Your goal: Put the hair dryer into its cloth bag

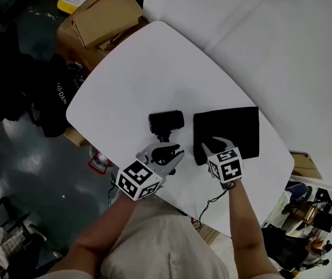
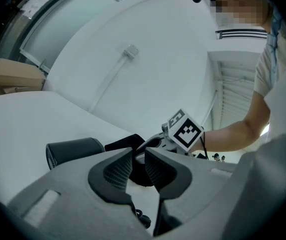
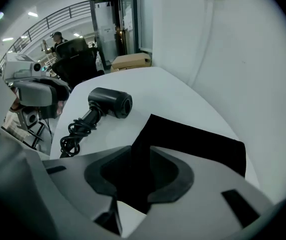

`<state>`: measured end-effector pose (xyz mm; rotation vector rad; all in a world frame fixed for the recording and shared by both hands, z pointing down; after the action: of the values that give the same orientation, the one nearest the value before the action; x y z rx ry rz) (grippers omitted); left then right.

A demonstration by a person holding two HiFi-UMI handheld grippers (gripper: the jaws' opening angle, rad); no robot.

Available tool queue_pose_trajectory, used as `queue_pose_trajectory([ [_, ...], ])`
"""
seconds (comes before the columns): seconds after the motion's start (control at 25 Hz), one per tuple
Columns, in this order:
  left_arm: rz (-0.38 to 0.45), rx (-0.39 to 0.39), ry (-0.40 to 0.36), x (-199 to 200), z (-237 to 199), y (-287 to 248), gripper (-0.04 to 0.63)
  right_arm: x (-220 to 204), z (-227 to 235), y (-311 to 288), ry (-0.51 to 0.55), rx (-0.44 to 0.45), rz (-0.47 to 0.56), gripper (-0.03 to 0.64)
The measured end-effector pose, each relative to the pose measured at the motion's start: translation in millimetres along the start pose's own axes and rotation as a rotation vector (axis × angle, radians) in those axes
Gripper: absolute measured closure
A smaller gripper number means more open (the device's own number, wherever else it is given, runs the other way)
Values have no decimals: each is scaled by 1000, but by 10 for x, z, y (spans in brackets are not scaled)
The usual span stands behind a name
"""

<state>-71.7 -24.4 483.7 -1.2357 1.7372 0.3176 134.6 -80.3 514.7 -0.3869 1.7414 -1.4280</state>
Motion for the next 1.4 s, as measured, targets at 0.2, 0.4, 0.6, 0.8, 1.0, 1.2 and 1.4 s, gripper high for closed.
queue_pose_trajectory([
  [0.2,-8,-6,6,-36,1,0,535,-55,-1,-197,28,-6,-105,492],
  [0.4,-16,-6,16,-96,-1,12,535,-94,20,-351,20,-13,-156,492],
  [0.6,-21,-2,24,-114,-29,8,535,-105,61,-450,0,-16,-181,495],
  [0.8,-25,-2,26,-132,-47,-10,535,-123,76,-499,-12,-7,-185,506],
  [1.0,-30,-5,23,-139,-53,-40,535,-126,119,-513,-48,3,-183,542],
  [1.2,-42,-9,18,-153,-38,-53,535,-146,170,-496,-100,27,-178,563],
  [1.4,-48,-11,16,-173,-22,-57,535,-150,183,-487,-103,44,-174,558],
])
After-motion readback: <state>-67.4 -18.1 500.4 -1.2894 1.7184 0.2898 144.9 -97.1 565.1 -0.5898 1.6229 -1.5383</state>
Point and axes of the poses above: the fingertips, and each gripper's own axes: y backward along the fingers, z to its right, x out of its top, the point moved 9 cm from there along y, backward along the fingers, and after that the axes turned 3 degrees about -z, right-handed, at the moved point
